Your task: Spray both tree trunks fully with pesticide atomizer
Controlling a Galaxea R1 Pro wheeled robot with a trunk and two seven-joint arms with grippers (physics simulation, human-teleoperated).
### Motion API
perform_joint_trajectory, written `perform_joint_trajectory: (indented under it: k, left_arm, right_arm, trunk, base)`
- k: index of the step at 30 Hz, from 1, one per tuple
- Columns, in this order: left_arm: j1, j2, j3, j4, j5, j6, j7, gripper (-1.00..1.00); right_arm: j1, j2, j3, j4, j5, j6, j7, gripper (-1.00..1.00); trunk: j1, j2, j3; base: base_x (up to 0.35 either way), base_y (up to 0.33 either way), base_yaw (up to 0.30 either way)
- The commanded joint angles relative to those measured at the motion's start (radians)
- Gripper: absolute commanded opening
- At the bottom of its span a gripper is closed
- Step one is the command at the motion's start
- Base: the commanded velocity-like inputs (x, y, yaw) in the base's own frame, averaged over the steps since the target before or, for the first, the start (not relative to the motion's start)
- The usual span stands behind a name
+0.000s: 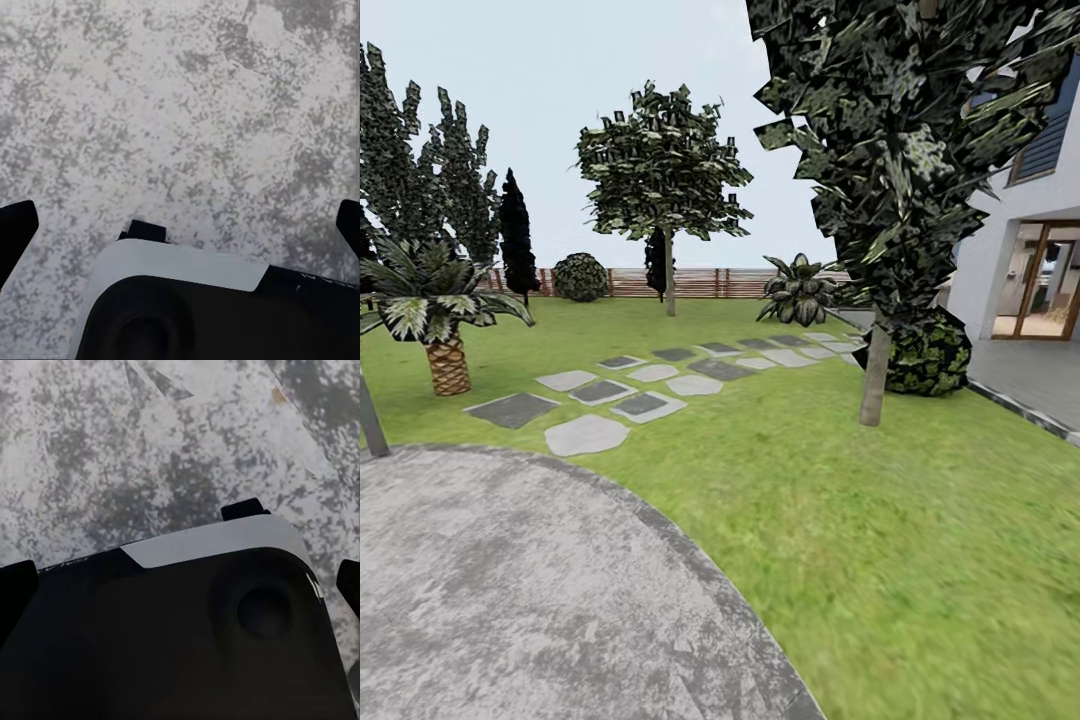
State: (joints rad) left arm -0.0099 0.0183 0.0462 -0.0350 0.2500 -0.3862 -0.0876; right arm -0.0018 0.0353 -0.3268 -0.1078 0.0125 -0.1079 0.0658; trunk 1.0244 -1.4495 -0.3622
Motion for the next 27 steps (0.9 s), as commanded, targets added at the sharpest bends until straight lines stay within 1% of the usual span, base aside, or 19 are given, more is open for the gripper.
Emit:
perform_joint_trajectory:
  k: [1, 8, 27]
  left_arm:
    - [-0.001, 0.0, 0.004, 0.001, 0.008, -0.002, -0.009, 1.0]
    - [-0.001, 0.0, 0.004, 0.001, 0.008, -0.002, -0.009, 1.0]
    - [-0.001, 0.0, 0.004, 0.001, 0.009, -0.002, -0.009, 1.0]
  right_arm:
    - [0.0, 0.001, -0.008, 0.0, 0.001, -0.003, 0.005, 1.0]
    - [0.0, 0.001, -0.008, 0.0, 0.001, -0.003, 0.005, 1.0]
    - [0.0, 0.003, -0.006, 0.0, 0.001, -0.003, 0.005, 1.0]
  trunk:
    - [0.001, -0.001, -0.001]
    - [0.001, -0.001, -0.001]
    - [0.001, -0.001, -0.001]
  base:
    - [0.332, 0.0, 0.101]
    - [0.332, 0.0, 0.221]
    - [0.332, 0.0, 0.276]
